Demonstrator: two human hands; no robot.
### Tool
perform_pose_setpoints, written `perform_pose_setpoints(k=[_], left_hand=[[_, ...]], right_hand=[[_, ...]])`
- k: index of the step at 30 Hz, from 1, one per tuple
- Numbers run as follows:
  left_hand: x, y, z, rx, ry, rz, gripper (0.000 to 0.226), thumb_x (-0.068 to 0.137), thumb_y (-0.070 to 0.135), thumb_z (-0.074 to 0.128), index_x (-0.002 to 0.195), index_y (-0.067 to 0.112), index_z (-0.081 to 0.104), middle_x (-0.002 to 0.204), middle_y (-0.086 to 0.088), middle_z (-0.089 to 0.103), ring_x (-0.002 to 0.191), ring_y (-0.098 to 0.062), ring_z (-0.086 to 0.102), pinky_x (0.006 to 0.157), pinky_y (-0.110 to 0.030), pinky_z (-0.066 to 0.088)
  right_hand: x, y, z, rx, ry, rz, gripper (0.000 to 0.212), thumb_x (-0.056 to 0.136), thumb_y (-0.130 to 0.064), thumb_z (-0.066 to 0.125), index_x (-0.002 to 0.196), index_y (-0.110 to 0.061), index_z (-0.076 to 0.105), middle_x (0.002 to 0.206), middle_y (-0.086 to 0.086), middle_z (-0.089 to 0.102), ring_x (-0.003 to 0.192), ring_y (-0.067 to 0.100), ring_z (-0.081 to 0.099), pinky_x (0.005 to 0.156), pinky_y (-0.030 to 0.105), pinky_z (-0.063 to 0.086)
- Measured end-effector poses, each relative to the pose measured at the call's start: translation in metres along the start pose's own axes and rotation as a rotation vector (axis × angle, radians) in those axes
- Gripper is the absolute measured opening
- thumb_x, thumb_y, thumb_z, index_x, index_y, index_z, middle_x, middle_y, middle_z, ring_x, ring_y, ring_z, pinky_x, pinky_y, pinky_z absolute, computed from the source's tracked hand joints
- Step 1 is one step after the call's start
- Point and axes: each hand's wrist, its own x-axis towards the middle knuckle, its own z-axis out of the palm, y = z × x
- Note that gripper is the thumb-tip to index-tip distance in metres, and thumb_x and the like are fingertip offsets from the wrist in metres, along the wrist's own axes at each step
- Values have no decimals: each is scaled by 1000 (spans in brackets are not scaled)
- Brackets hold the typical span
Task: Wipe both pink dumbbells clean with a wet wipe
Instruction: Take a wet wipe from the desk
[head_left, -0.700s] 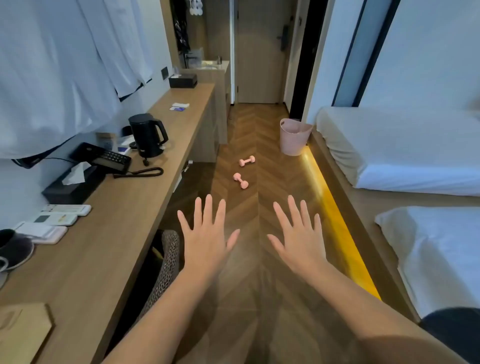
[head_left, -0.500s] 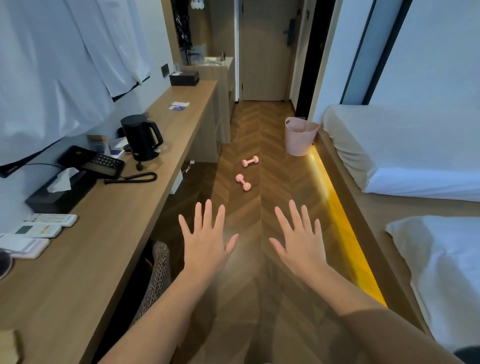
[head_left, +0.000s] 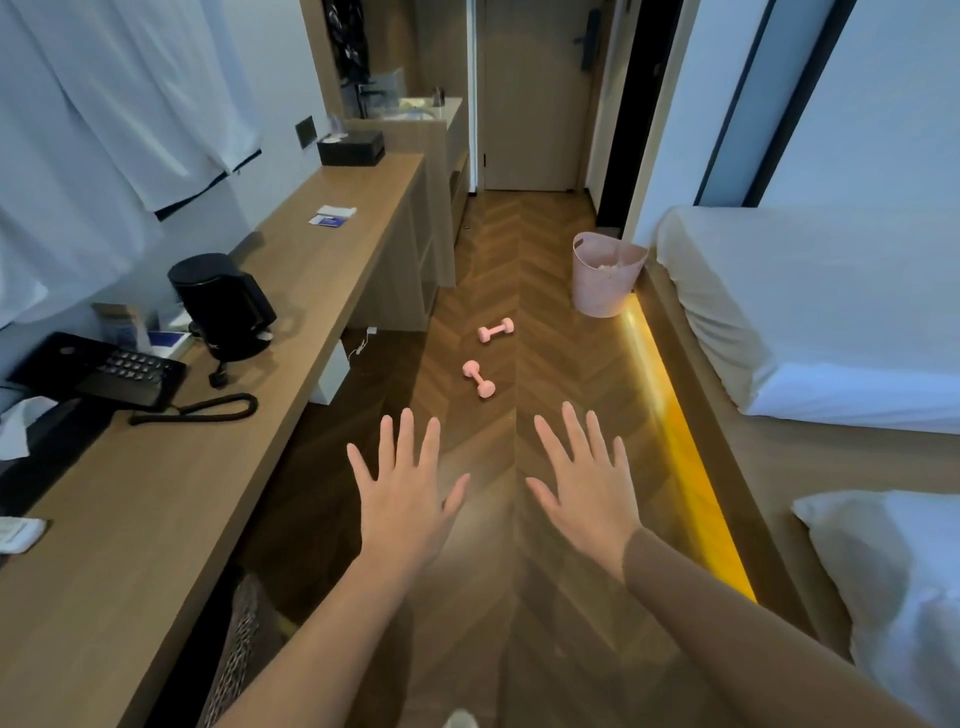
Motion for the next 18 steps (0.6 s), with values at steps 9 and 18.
perform_pose_setpoints(k=[9,18], left_hand=[[161,1,54,-49,16,4,79,89,72,24,155,27,17,163,-7,12,150,-30,4,115,-60,3],[324,-8,75,-49,19,71,75,89,64,43,150,20,35,158,-13,28,147,-35,20,113,-63,15]], right_hand=[[149,29,42,-18,-44,28,71,95,-67,24,155,-38,-2,166,4,-3,151,36,4,117,55,15],[296,51,49,-9,-64,46,71,95,-64,31,154,-39,-1,165,3,-4,151,34,3,118,54,10]])
